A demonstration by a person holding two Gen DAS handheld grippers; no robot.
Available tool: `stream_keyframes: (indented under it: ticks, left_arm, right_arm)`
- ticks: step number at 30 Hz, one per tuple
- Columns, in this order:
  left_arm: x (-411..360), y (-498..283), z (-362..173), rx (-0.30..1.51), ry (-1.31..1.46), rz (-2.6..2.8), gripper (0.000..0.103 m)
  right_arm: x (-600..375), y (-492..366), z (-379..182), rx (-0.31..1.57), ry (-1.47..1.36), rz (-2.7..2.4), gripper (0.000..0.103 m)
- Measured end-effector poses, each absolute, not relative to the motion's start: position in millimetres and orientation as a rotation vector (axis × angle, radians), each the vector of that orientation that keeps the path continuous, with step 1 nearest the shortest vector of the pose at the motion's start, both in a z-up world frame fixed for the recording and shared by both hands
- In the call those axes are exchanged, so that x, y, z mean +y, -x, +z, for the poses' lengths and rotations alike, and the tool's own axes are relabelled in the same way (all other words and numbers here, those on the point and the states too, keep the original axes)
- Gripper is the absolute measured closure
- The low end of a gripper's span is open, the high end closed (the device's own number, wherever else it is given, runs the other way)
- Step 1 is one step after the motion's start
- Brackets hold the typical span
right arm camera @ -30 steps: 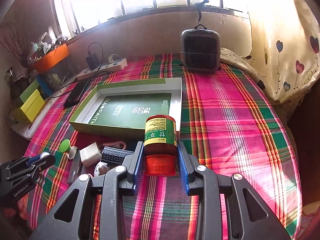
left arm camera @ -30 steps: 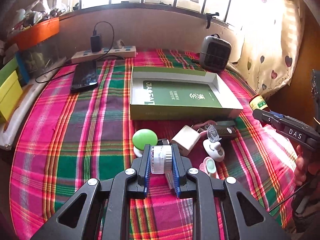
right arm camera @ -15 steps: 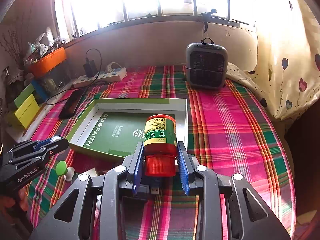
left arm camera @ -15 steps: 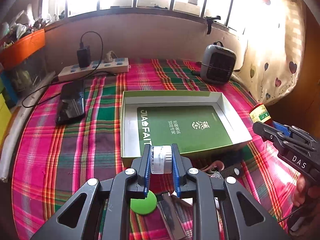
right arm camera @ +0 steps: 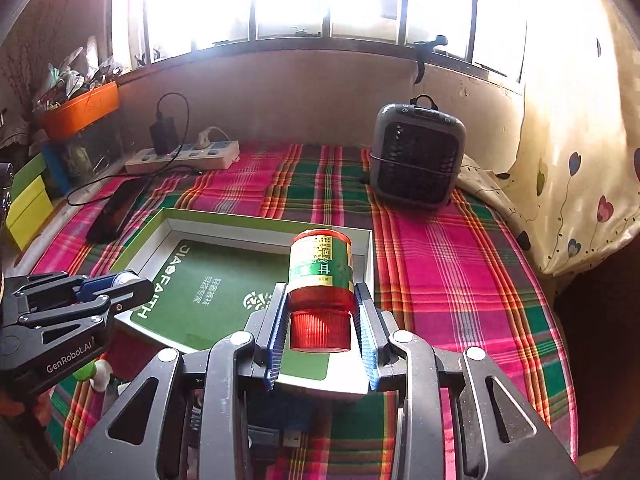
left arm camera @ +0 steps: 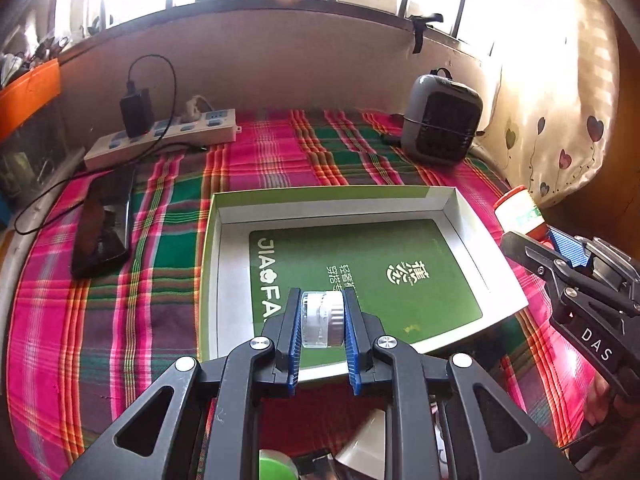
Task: Organize rigid objects
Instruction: 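Carry the white container and red-capped jar into the green tray with both grippers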
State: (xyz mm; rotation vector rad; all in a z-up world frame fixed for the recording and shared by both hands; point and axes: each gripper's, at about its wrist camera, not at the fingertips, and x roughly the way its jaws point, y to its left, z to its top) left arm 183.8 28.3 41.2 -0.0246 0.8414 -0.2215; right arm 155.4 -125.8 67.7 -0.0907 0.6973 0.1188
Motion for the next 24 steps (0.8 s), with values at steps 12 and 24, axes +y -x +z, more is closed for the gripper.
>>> stream_keyframes:
  ticks: [12,24]
  left_arm:
    - [21,-207,24,0.872,0.011,-0.226,0.085]
    - [20,-215,14,0.898,0.008,-0.222,0.085]
  right_arm:
    - [-123,-179,55,0.716,0.11,0.127,0.07]
    - [-118,-188,44,0.747,0.132,0.138,0.07]
